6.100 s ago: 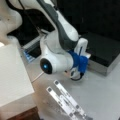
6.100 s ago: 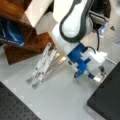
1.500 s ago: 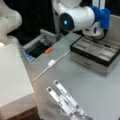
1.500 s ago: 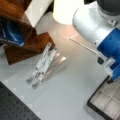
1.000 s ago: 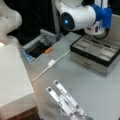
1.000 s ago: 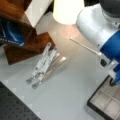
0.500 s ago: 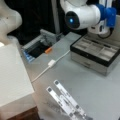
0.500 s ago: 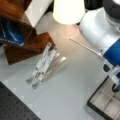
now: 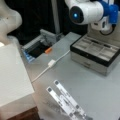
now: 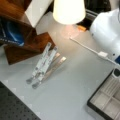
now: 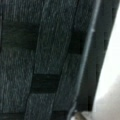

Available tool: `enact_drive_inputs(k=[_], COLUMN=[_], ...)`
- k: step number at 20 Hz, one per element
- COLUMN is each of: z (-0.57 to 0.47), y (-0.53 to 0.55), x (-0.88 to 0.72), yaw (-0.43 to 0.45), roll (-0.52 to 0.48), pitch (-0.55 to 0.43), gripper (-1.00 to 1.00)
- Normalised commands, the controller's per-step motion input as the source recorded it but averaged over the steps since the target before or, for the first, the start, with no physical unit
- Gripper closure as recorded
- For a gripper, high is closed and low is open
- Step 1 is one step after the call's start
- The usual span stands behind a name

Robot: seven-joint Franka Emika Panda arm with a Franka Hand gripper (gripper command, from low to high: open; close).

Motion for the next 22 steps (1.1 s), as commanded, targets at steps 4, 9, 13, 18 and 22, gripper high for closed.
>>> enact_drive_inputs(k=[4, 9, 13, 18, 22], z=[-0.05, -0.04, -0.02, 0.04, 0.06], y=[0.14, 0.07, 0.01, -0.03, -0.16], x=[-0.03, -0.02, -0.06, -0.10, -0.19], yaw=[-0.192, -0.180, -0.182, -0.174, -0.135], roll=[0.057, 0.092, 0.100, 0.107, 0.052], pitch=[-0.027, -0.017, -0.012, 0.022, 0.107], gripper=[-1.00, -1.00, -1.00, -1.00, -1.00])
